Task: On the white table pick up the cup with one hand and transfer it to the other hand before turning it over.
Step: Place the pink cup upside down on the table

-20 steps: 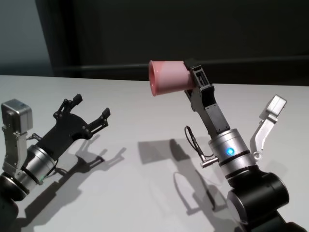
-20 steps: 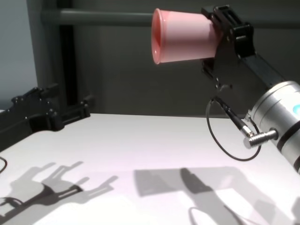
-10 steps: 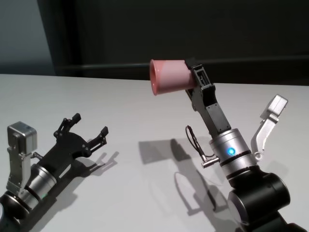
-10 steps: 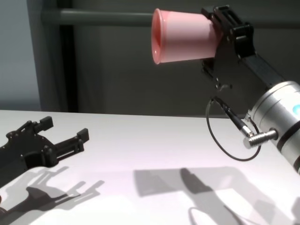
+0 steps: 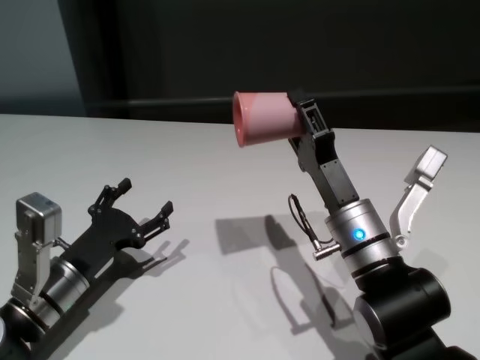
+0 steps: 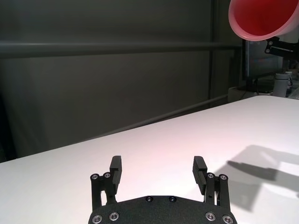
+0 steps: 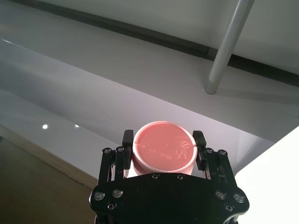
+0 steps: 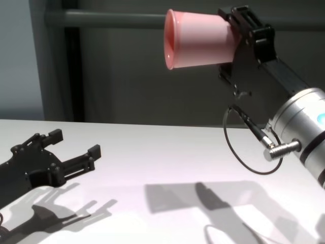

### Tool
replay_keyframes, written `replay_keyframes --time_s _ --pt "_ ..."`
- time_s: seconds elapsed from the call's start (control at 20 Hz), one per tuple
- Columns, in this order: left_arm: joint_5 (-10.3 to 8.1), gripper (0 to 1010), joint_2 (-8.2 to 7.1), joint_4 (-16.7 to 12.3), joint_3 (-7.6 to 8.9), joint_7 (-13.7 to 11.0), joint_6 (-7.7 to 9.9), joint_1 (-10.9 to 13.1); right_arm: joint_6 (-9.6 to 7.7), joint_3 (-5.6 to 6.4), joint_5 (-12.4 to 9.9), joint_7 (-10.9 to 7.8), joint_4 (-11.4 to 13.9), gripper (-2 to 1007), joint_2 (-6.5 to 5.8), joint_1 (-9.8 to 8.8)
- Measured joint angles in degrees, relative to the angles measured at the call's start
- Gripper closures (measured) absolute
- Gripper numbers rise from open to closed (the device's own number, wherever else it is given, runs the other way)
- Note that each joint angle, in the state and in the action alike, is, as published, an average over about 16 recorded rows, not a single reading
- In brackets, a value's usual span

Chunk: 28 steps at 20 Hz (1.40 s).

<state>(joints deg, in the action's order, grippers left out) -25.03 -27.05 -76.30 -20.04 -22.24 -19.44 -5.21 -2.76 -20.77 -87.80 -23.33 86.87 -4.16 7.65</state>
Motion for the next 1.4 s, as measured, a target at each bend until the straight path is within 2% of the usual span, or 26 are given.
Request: replay_keyframes --time_s 0.25,0.55,1.0,1.4 --pt "0.05 9 -0.07 -0.08 -0.05 -0.1 -0.08 -0.05 0.34 0.07 0.06 0.22 0.18 267 -0.11 -0.15" --pt "-0.02 9 -0.1 -0.15 -0.09 0.01 -0.01 -0.15 2.52 0.45 1.08 1.89 1.58 267 -1.21 -0.96" --pt "-0.11 9 -0.13 -0.2 -0.13 0.12 0.1 -0.23 8.09 1.59 4.15 5.94 5.88 267 -4.89 -2.92" --pt "-0.15 9 -0.15 -0.24 -0.15 0.16 0.14 -0.26 11.7 1.35 8.72 10.03 9.22 267 -8.21 -3.35"
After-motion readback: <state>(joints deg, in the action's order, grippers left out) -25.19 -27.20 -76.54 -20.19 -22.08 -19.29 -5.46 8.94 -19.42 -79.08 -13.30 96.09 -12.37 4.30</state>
